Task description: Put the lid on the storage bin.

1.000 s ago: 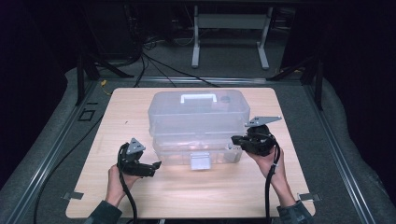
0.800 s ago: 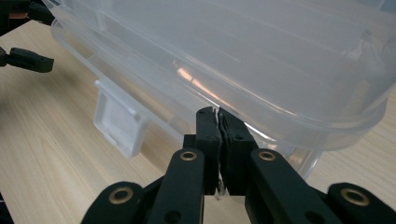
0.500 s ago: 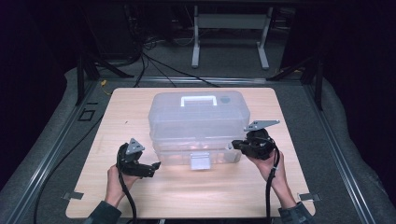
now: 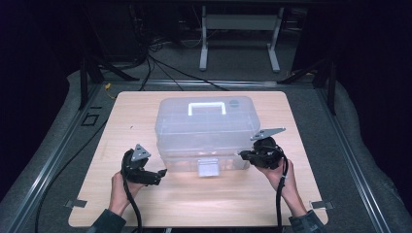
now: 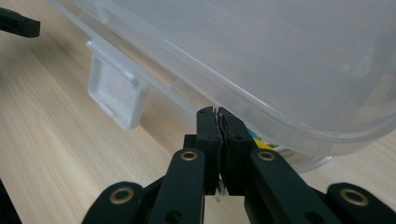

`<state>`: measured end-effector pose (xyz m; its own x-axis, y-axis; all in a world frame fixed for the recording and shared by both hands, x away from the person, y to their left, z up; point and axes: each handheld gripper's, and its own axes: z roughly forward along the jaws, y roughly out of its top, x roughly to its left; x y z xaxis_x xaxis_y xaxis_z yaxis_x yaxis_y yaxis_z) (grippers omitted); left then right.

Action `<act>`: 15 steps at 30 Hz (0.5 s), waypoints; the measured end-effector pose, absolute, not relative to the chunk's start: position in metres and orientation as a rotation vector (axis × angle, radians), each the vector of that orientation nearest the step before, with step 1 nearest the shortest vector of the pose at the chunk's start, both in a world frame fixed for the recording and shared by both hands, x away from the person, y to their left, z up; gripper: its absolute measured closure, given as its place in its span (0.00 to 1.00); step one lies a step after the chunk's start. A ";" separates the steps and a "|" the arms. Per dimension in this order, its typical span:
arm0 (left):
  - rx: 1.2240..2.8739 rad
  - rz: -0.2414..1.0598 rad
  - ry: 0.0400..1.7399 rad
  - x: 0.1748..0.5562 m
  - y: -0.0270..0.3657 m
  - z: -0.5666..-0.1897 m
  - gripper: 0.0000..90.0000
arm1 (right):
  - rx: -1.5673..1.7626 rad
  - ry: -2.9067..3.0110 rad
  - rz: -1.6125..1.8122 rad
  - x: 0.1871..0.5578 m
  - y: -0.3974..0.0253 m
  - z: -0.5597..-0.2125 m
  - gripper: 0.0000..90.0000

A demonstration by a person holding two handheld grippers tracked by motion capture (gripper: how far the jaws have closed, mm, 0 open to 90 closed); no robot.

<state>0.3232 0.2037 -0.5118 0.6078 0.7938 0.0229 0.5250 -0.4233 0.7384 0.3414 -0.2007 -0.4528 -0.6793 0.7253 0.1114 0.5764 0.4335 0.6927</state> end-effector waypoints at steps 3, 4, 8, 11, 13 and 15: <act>2.128 0.483 1.033 0.323 0.204 -0.512 0.04 | 1.159 2.475 1.060 0.341 -0.202 -0.454 0.98; 2.123 0.478 1.039 0.323 0.205 -0.513 0.04 | 1.169 2.482 1.049 0.341 -0.203 -0.457 0.98; 2.125 0.479 1.036 0.324 0.206 -0.513 0.04 | 1.185 2.502 1.021 0.342 -0.201 -0.462 0.98; 2.129 0.479 1.035 0.323 0.207 -0.513 0.04 | 1.200 2.513 0.983 0.341 -0.200 -0.466 0.98; 2.131 0.479 1.034 0.323 0.207 -0.513 0.03 | 1.208 2.520 0.985 0.341 -0.201 -0.468 0.97; 2.127 0.481 1.038 0.322 0.207 -0.513 0.03 | 1.219 2.527 0.976 0.341 -0.202 -0.469 0.96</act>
